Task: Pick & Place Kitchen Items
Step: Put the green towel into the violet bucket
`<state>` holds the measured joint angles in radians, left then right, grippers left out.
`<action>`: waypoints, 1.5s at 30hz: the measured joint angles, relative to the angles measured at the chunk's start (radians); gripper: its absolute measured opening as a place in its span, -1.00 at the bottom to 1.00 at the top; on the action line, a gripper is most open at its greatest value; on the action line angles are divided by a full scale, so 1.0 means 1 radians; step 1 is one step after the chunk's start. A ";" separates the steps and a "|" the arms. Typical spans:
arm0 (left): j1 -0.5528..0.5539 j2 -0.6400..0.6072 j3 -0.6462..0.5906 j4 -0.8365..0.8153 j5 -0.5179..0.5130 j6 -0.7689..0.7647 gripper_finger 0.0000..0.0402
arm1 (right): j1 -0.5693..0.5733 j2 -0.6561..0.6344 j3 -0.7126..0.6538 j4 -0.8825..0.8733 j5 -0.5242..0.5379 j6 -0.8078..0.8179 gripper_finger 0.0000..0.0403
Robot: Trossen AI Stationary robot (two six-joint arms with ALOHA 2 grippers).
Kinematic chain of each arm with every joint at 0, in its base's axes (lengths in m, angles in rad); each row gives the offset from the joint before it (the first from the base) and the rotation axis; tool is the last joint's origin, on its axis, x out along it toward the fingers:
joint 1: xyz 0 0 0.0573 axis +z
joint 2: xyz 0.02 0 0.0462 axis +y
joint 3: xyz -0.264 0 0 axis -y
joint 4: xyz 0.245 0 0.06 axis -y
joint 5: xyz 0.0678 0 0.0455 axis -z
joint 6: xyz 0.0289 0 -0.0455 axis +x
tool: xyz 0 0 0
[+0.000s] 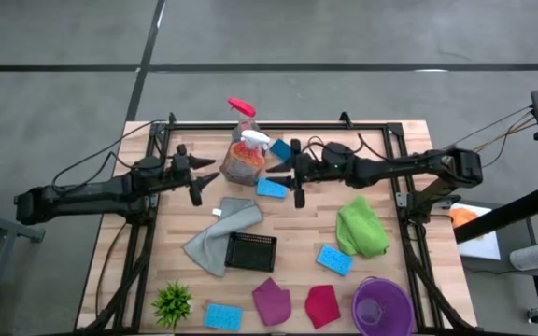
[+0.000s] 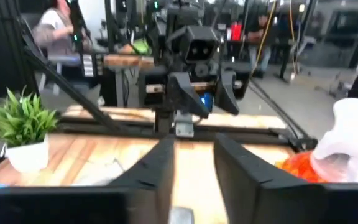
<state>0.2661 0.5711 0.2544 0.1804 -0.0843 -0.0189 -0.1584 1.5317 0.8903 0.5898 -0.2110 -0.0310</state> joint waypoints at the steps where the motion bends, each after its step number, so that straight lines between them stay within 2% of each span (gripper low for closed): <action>1: 0.000 0.000 0.001 0.001 0.003 0.001 0.08 | 0.004 -0.009 0.017 -0.055 0.001 -0.006 -0.34; 3: 0.000 0.000 0.001 0.001 0.003 0.001 0.08 | 0.013 -0.033 0.060 -0.195 0.001 -0.025 -0.12; 7: 0.000 0.000 0.001 -0.001 0.007 0.010 0.08 | 0.046 -0.081 0.160 -0.586 0.004 -0.057 0.29; 11: 0.000 0.000 0.001 -0.003 0.007 0.016 0.08 | 0.111 -0.120 0.213 -0.863 0.021 -0.055 0.49; 17: 0.000 0.000 0.001 -0.014 0.007 0.019 0.08 | 0.233 -0.178 0.199 -1.055 0.084 0.031 0.51; 24: 0.000 0.000 0.001 -0.023 0.007 0.021 0.08 | 0.346 -0.193 0.198 -1.368 0.090 0.275 0.51; 30: 0.000 0.001 0.001 -0.024 0.007 0.022 0.08 | 0.437 -0.190 0.176 -1.579 0.165 0.461 0.51; 37: 0.001 0.001 0.001 -0.024 0.007 0.019 0.08 | 0.491 -0.205 0.062 -1.630 0.165 0.585 0.51; 45: 0.001 0.001 0.001 -0.024 0.007 0.019 0.08 | 0.470 -0.222 -0.073 -1.638 0.162 0.598 0.51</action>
<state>0.2668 0.5720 0.2558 0.1566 -0.0776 -0.0002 0.3118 1.3096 0.8171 -1.0481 -0.0486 0.5673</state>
